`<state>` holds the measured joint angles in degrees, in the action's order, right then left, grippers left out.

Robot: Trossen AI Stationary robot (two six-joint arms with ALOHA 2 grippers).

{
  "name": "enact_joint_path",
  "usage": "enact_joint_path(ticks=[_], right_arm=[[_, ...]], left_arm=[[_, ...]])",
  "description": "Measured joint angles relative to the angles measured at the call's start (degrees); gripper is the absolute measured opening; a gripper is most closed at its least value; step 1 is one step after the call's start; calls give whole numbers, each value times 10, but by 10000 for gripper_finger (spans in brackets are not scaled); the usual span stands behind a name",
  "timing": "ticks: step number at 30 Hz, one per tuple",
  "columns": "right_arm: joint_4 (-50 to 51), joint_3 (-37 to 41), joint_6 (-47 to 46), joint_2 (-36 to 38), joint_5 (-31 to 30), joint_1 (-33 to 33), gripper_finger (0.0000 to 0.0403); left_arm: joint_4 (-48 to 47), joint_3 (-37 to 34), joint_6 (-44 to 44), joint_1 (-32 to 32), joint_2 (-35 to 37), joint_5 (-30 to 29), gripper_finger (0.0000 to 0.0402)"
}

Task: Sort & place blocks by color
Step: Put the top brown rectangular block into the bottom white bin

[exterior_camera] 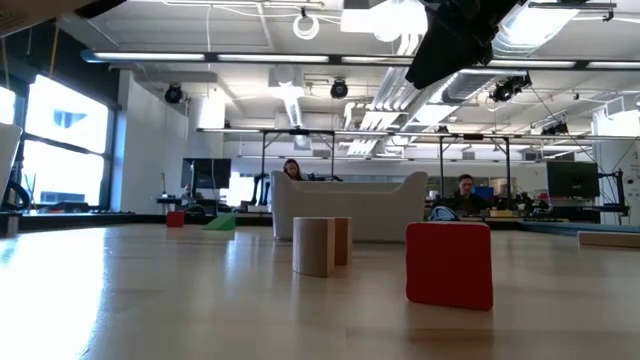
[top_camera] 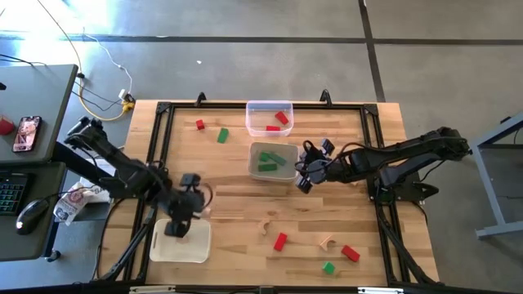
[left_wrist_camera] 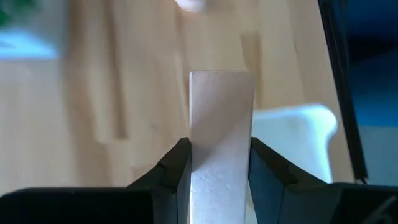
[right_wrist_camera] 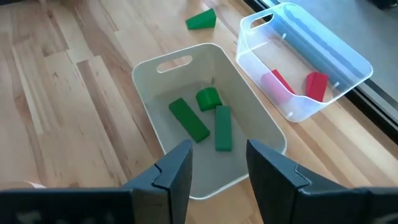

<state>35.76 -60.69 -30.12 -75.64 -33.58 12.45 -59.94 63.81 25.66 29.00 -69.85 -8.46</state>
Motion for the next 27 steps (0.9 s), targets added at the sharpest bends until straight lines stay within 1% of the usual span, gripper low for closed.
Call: enact_joint_path(ticks=[3,6,10,13,18,24,27], right_arm=[[-1,0,0,0,0,0,140],[-1,0,1,0,0,0,140],[-1,0,1,0,-4,0,140],[0,0,1,0,-4,0,140],[-2,0,1,0,-4,0,140],[-4,0,-5,0,-3,0,140],[-4,0,-5,0,-4,0,140]], left_arm=[[28,-43,52,32,0,15,94],[69,-79,92,60,0,18,94],[117,-112,119,92,0,19,95],[140,-129,127,109,0,20,110],[197,-158,124,115,0,22,129],[200,-163,165,115,-10,64,134],[198,-163,193,115,-11,68,140]])
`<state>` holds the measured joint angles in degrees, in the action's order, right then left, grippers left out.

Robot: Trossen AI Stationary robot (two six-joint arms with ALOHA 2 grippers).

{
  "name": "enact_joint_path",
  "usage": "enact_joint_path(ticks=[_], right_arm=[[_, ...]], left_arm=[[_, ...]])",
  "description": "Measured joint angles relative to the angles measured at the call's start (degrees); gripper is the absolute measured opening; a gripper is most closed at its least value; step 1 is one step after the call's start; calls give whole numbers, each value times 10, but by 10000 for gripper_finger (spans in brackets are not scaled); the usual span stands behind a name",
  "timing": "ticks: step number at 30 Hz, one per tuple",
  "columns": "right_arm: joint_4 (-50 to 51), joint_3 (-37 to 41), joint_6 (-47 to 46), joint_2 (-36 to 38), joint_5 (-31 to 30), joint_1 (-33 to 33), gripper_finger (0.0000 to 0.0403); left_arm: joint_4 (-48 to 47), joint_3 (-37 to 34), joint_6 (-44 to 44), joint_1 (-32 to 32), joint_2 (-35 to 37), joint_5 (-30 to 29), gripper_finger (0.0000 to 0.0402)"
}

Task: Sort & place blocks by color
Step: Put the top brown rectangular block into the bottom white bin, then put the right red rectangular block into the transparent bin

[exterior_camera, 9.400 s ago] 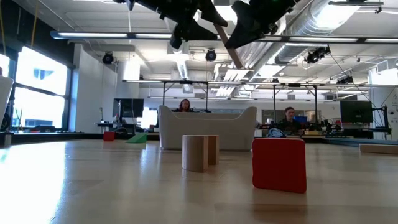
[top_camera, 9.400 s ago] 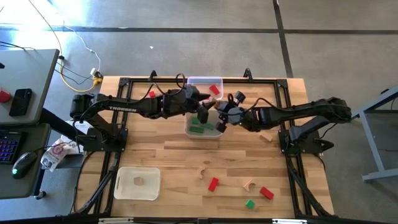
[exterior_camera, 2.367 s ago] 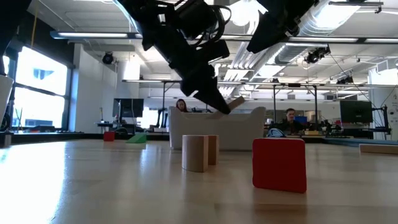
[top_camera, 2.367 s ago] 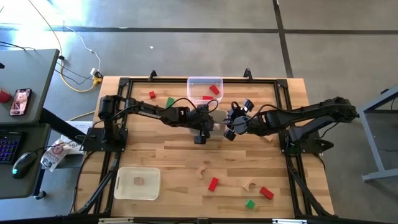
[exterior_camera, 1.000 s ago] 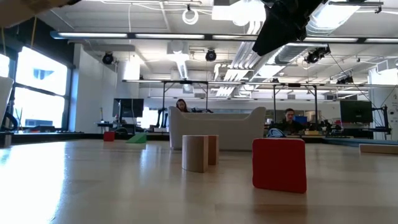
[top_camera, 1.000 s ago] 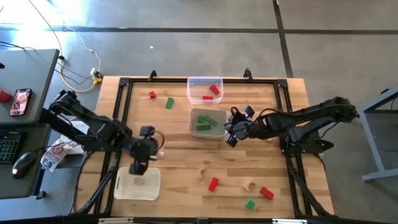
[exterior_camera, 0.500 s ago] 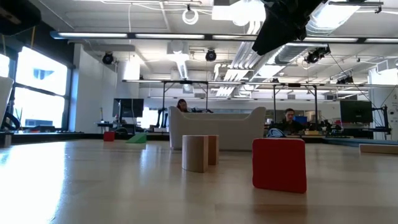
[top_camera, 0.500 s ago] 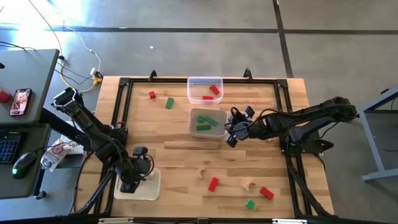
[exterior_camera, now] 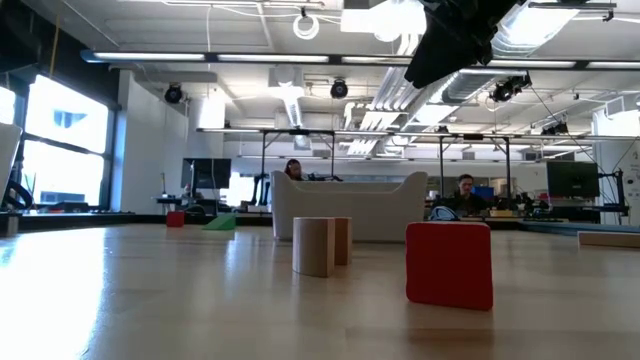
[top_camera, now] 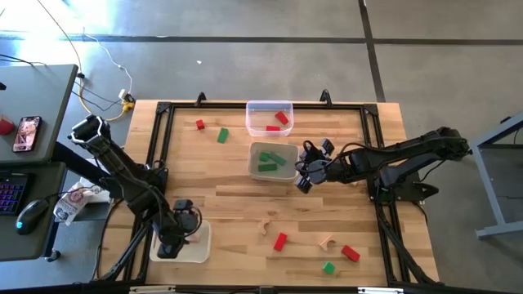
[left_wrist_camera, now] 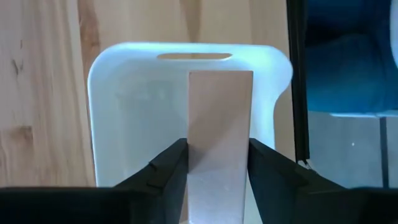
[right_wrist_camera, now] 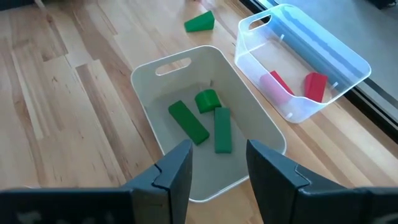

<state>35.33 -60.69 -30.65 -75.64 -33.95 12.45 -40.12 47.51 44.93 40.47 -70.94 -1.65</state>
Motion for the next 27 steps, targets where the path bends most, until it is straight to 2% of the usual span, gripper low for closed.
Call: enact_joint_path(ticks=[14,20,27], right_arm=[[3,0,0,0,2,0,140],[17,0,-14,0,47,0,140],[78,0,-97,0,108,0,140]], left_arm=[[-4,0,19,0,0,1,216],[-3,0,-8,-12,0,2,218],[0,0,-56,-35,10,-14,216]])
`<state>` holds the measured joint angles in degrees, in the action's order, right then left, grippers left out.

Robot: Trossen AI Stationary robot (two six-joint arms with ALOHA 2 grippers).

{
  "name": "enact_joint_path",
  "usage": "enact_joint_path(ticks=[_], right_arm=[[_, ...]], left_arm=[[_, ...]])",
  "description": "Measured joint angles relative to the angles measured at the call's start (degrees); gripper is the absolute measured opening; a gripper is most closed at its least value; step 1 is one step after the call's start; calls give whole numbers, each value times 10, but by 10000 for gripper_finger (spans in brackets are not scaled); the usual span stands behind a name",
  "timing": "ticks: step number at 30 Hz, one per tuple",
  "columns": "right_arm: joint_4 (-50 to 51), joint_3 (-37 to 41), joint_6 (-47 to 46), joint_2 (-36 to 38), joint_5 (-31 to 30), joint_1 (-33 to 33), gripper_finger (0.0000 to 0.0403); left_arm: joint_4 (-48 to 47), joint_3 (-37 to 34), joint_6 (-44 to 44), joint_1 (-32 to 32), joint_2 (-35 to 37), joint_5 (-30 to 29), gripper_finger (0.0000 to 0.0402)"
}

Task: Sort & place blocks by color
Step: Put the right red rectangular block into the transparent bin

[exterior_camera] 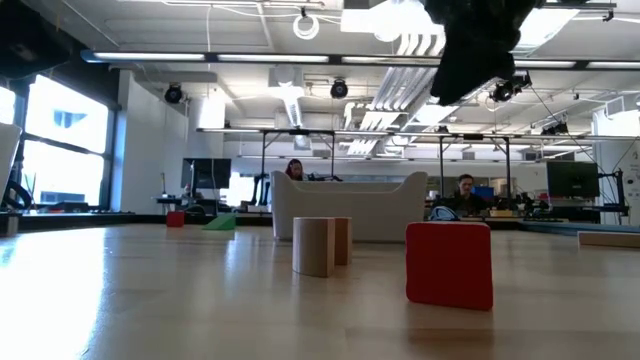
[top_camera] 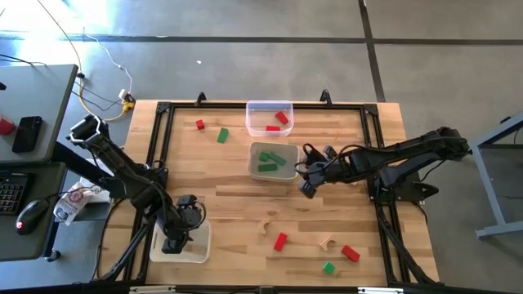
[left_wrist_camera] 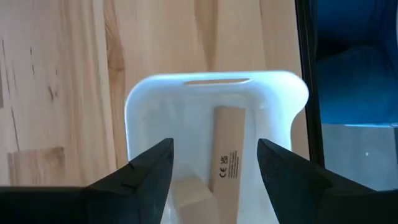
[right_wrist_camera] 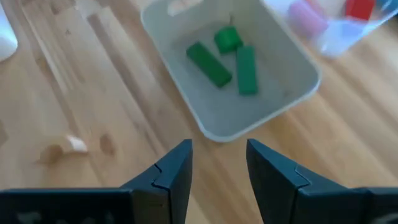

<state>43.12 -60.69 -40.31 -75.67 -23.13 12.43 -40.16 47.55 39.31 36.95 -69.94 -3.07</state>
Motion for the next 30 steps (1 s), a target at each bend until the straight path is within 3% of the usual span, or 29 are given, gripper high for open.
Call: enact_joint_path(ticks=[10,16,23,30], right_arm=[[57,6,-71,-3,122,24,140],[99,7,-153,-5,176,66,140],[113,7,-219,-5,183,134,140],[122,7,-298,-5,158,205,140]], left_arm=[[-3,38,-90,-28,6,-3,216],[-3,50,-160,-57,6,-36,216],[1,50,-221,-97,6,-126,216],[16,51,-250,-143,6,-177,216]])
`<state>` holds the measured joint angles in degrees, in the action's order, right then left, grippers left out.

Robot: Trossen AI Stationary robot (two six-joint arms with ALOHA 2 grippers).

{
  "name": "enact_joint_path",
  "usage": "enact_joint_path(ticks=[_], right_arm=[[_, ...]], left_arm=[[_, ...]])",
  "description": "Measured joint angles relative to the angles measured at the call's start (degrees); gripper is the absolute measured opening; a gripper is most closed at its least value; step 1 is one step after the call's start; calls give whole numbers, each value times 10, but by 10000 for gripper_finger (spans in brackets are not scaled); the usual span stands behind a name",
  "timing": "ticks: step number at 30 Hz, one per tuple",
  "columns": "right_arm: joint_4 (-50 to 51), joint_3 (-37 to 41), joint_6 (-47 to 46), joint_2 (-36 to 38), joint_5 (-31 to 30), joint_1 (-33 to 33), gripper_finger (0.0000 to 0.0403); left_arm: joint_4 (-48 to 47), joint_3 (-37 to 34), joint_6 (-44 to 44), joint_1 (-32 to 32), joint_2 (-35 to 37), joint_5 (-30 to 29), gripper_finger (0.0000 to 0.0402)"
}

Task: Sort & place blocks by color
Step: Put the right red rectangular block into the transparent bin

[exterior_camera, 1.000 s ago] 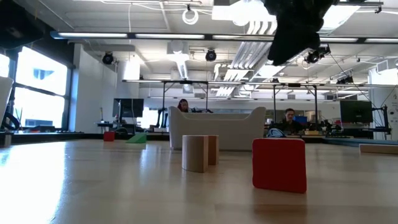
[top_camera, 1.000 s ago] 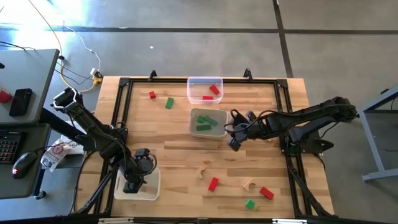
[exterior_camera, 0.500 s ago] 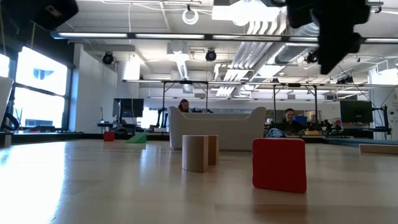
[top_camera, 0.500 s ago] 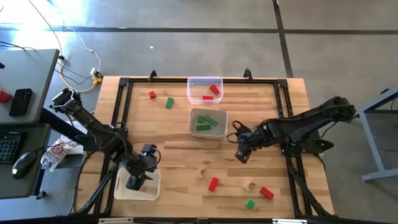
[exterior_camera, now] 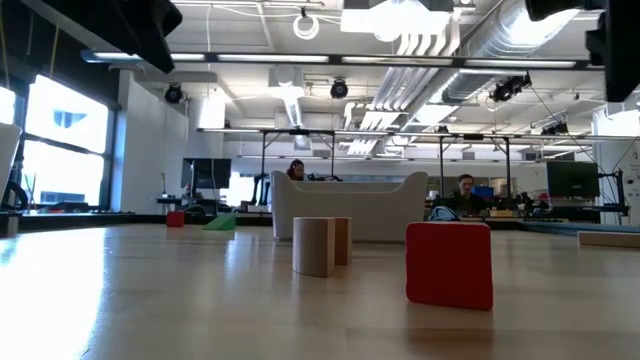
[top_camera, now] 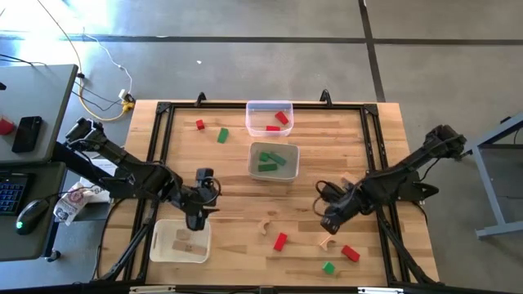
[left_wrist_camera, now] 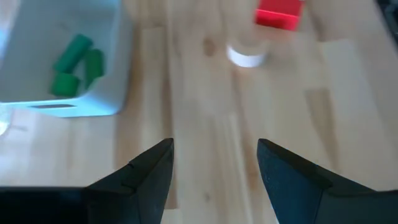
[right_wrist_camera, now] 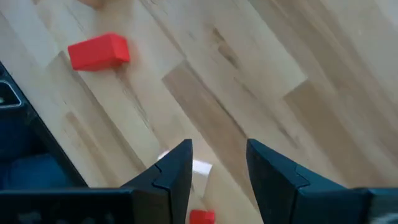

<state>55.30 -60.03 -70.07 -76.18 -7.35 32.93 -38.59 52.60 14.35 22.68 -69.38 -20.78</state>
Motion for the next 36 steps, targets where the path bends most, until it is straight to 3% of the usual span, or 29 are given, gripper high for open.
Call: enact_joint_path(ticks=[6,15,20,27,36], right_arm=[[4,0,-80,-6,7,63,140],[4,0,-176,-57,97,131,143],[-5,0,-224,-92,140,154,166],[-31,0,-240,-140,150,187,204],[-68,0,-242,-204,183,197,214]], left_arm=[[0,0,-1,-36,0,-19,216],[30,0,-40,-71,0,-20,216],[64,0,-71,-82,0,-17,216],[90,0,-91,-98,0,11,216],[91,0,-101,-116,0,13,216]])
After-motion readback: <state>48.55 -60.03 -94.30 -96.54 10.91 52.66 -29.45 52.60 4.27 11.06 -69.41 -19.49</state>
